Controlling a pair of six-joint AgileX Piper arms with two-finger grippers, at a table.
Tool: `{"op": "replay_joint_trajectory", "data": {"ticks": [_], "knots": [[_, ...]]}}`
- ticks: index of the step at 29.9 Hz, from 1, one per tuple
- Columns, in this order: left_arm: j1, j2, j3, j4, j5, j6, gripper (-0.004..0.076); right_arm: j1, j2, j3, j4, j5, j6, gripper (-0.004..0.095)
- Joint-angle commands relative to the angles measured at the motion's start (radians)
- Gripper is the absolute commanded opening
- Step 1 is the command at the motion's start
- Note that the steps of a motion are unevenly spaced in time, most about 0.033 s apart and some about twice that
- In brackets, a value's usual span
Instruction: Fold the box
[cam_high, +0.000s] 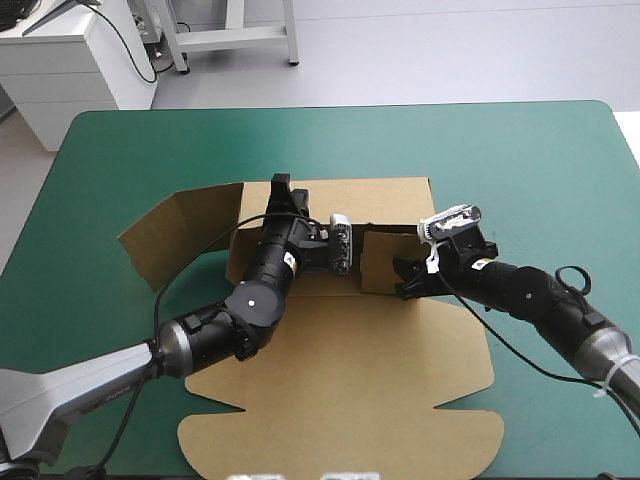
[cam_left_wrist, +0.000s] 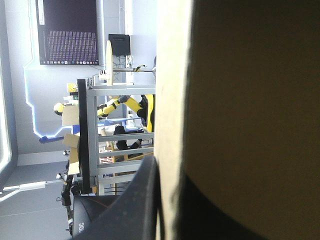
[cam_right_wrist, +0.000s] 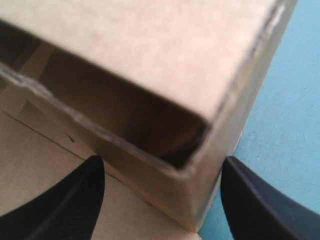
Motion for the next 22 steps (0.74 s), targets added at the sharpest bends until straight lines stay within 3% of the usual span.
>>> {"op": "replay_joint_trajectory", "data": {"ticks": [1,7,17,20,22], "knots": [[-0.004,-0.04,-0.036,0.048,0.017,-0.013,-0.001,-0.001,-0.021,-0.025,0.012,-0.052,-0.004,0.0605],[-0.004,-0.04,-0.036,0.048,-0.001,-0.013,-0.001,-0.001,-0.021,-0.025,0.014,-0.133,-0.006,0.0605],[-0.004,-0.04,-0.036,0.048,-0.013,-0.013,-0.001,-0.001,-0.021,-0.025,0.014,-0.159,-0.034,0.0589],[-0.004,-0.04,-0.036,0.048,-0.013,-0.013,-0.001,-0.001,-0.017,-0.025,0.014,-0.148,-0.034,0.0466],[-0.004,-0.04,-0.036,0.048,-0.013,-0.013,-0.001,-0.001,-0.011,-0.025,0.014,-0.136,-0.034,0.0279]]}}
